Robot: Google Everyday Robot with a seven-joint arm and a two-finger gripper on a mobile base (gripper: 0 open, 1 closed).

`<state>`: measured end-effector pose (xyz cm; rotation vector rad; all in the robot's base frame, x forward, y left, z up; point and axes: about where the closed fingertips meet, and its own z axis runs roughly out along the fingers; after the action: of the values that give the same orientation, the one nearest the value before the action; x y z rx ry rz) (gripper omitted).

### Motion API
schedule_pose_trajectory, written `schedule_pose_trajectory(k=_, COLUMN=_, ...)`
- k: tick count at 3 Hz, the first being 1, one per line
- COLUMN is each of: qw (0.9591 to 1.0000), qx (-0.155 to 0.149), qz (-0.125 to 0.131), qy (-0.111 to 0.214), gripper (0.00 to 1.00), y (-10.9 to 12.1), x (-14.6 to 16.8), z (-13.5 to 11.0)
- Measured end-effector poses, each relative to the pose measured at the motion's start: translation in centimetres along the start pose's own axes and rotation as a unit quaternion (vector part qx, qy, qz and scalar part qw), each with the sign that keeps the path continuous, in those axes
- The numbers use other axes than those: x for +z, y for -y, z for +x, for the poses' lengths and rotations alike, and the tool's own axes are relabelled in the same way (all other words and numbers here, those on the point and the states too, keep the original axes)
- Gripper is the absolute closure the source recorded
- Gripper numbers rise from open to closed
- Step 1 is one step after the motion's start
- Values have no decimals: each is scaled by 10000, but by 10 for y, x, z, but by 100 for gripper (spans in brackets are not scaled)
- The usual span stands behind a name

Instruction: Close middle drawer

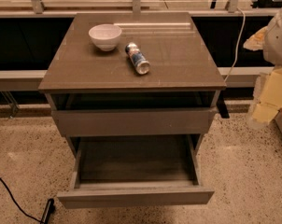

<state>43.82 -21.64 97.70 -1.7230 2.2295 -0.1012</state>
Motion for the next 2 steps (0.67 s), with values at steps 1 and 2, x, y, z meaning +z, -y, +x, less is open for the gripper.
schedule_pose_trajectory(k=1, qw=10000, qx=-17, qz=27, qy=55, gripper=0, y=1, x=0, z=-1)
schedule_pose_trajectory(k=2, qw=9997, qx=-115, qz=79, qy=200, gripper=0, y=4, x=28, z=-2)
